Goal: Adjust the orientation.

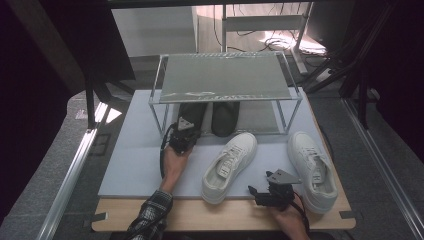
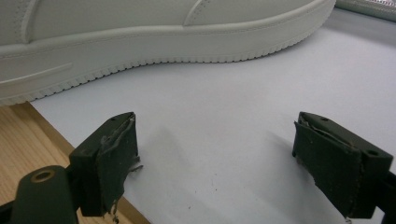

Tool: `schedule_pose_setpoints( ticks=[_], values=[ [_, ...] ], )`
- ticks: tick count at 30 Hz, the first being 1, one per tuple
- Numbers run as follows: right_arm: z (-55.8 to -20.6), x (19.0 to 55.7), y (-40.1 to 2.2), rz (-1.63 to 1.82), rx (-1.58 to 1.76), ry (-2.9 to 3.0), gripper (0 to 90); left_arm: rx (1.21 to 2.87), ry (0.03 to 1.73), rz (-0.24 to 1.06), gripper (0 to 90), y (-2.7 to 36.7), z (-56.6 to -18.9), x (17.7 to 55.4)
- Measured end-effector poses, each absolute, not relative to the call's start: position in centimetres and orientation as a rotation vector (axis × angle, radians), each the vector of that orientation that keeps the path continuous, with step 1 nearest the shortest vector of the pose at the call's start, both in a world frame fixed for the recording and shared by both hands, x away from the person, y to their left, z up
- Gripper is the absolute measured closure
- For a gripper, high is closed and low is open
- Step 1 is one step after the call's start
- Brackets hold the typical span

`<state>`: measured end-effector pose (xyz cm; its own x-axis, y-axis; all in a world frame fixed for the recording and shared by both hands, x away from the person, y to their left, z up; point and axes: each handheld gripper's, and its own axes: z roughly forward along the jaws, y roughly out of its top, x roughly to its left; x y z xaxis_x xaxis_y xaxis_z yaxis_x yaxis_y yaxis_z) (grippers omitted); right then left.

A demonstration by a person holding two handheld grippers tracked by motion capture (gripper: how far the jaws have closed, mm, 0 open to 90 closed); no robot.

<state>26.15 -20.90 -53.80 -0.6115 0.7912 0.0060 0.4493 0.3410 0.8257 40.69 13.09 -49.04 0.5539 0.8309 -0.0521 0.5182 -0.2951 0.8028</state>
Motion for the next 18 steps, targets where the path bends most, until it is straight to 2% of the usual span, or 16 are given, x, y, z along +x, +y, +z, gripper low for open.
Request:
schedule_pose_setpoints(
  ticks=[9, 18],
  values=[
    [-53.8, 26.1, -20.9, 1.172, 1.094, 2.213, 14.3, 1.876, 1.224, 0.549, 82.5, 17.1, -49.5, 41.0],
    [-53.8, 26.1, -20.9, 1.173, 1.094, 2.214, 14.3, 1.817, 1.324, 0.612, 71.2, 17.9, -50.3, 42.3]
  ],
)
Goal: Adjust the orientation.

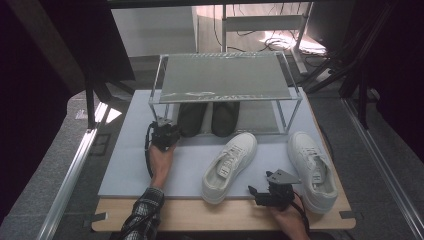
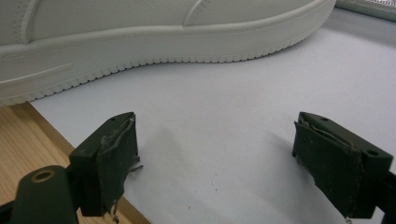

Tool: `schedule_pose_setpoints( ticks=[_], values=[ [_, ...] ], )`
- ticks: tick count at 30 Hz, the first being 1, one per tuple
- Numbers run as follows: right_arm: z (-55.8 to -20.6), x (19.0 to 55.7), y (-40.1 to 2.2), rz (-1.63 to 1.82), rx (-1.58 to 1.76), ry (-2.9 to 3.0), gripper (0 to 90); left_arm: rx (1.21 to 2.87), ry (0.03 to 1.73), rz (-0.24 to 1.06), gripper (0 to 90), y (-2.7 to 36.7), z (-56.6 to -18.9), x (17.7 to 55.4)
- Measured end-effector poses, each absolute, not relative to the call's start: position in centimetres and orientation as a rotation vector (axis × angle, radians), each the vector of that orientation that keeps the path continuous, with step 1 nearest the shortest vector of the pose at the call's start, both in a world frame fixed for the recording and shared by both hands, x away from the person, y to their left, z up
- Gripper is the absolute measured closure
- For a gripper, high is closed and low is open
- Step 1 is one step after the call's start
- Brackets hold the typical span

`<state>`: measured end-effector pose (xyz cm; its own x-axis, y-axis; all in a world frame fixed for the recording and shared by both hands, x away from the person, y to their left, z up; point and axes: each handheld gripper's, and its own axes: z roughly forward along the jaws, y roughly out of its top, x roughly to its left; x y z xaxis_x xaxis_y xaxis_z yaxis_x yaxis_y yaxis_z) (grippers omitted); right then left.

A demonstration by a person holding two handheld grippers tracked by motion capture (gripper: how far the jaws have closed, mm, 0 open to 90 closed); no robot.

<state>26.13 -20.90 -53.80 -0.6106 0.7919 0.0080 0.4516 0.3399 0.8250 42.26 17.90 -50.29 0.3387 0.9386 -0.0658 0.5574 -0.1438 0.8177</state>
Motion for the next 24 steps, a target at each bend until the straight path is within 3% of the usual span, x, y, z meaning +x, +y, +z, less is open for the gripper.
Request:
schedule_pose_setpoints(
  ticks=[11, 24],
  values=[
    [-53.8, 26.1, -20.9, 1.174, 1.094, 2.214, 14.4, 1.738, 1.389, 0.531, 62.8, 18.4, -51.1, 43.6],
    [-53.8, 26.1, -20.9, 1.172, 1.091, 2.214, 14.3, 1.717, 1.385, 0.418, 68.4, 18.1, -51.3, 44.0]
  ],
)
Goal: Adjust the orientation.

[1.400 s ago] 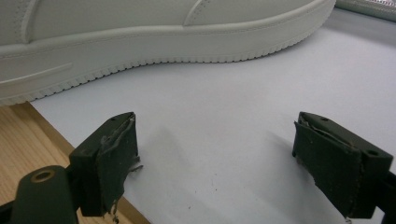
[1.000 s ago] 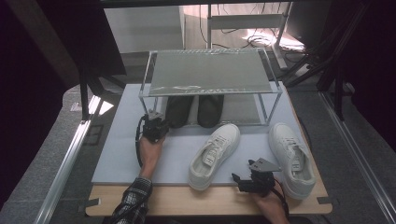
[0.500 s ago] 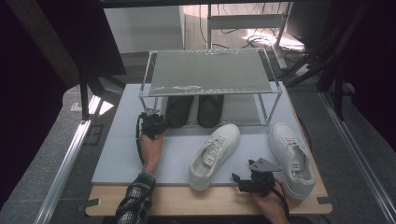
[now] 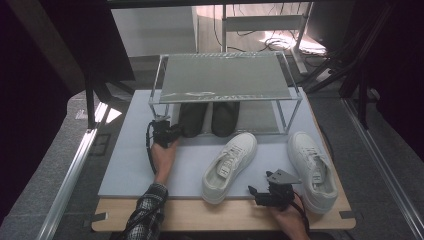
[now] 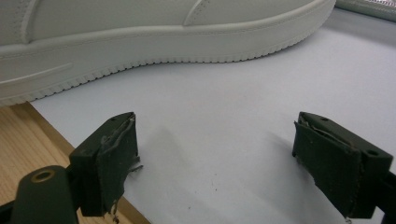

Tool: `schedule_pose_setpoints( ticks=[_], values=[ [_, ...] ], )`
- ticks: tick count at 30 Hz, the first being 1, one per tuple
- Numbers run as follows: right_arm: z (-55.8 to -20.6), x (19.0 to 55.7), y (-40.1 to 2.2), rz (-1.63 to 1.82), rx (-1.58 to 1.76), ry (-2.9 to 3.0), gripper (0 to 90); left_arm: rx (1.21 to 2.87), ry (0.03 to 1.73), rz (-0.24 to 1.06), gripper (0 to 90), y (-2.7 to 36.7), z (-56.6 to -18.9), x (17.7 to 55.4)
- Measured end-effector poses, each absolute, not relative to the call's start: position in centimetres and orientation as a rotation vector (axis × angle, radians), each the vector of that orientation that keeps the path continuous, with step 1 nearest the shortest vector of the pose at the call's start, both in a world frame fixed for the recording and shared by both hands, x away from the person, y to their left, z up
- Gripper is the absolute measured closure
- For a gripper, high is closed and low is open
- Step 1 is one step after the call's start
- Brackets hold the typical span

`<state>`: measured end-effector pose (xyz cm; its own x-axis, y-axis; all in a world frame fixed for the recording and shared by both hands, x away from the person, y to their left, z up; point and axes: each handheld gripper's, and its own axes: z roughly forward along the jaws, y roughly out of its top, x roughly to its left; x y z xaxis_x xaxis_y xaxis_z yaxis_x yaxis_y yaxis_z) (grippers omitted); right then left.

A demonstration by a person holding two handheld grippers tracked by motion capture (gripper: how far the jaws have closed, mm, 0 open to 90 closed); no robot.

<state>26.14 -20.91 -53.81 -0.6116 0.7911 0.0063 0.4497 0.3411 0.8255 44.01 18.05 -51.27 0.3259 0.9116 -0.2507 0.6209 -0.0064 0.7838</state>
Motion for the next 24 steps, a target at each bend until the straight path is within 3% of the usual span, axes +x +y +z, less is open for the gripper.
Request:
schedule_pose_setpoints(
  ticks=[24],
  values=[
    [-53.8, 26.1, -20.9, 1.174, 1.095, 2.214, 14.4, 1.743, 1.317, 0.389, 69.3, 15.6, -51.0, 43.8]
  ],
)
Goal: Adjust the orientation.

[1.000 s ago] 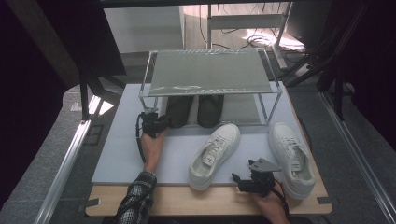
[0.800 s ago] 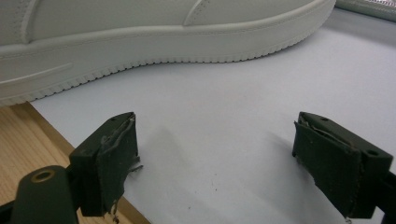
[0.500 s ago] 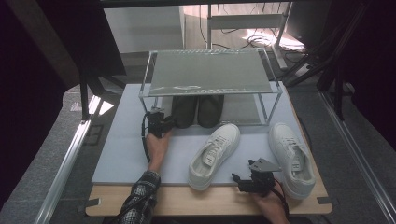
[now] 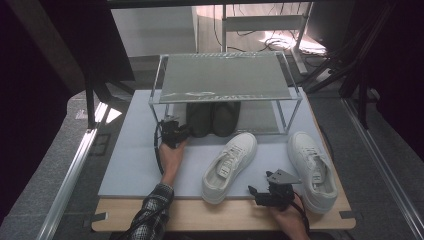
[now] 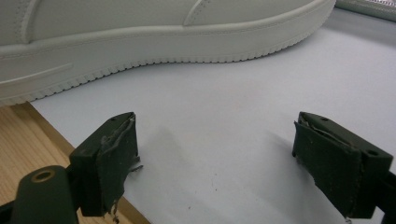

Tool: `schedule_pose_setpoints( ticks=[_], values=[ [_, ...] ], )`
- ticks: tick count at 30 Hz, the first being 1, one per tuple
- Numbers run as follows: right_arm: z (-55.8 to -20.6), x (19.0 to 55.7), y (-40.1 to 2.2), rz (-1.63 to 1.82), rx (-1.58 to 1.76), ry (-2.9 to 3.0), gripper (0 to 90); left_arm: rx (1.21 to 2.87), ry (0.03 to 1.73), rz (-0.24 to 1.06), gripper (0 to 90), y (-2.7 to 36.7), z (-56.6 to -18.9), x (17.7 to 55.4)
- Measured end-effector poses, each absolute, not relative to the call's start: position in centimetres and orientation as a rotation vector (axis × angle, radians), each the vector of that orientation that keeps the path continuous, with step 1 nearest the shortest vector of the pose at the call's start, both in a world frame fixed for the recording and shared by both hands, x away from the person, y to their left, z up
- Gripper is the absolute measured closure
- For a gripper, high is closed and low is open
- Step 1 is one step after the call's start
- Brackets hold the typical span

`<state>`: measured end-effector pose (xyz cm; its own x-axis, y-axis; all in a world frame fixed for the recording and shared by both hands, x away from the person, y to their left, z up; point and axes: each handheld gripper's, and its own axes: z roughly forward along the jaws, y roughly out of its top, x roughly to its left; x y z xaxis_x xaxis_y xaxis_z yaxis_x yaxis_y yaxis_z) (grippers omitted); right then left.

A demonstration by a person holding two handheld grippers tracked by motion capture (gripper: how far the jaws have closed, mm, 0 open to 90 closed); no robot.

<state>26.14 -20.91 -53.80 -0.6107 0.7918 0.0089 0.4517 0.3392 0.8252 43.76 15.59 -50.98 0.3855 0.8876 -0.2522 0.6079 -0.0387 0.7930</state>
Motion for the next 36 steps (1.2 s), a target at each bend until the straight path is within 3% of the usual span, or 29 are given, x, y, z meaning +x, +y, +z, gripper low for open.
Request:
schedule_pose_setpoints(
  ticks=[10, 14, 36],
  values=[
    [-53.8, 26.1, -20.9, 1.173, 1.095, 2.214, 14.3, 1.868, 1.217, 0.477, 77.2, 15.4, -49.6, 42.1],
    [-53.8, 26.1, -20.9, 1.173, 1.094, 2.214, 14.3, 1.904, 1.182, 0.499, 76.1, 15.4, -49.6, 41.4],
    [-53.8, 26.1, -20.9, 1.17, 1.094, 2.213, 14.3, 1.96, 1.101, 0.546, 36.6, 16.5, -49.6, 36.4]
  ],
)
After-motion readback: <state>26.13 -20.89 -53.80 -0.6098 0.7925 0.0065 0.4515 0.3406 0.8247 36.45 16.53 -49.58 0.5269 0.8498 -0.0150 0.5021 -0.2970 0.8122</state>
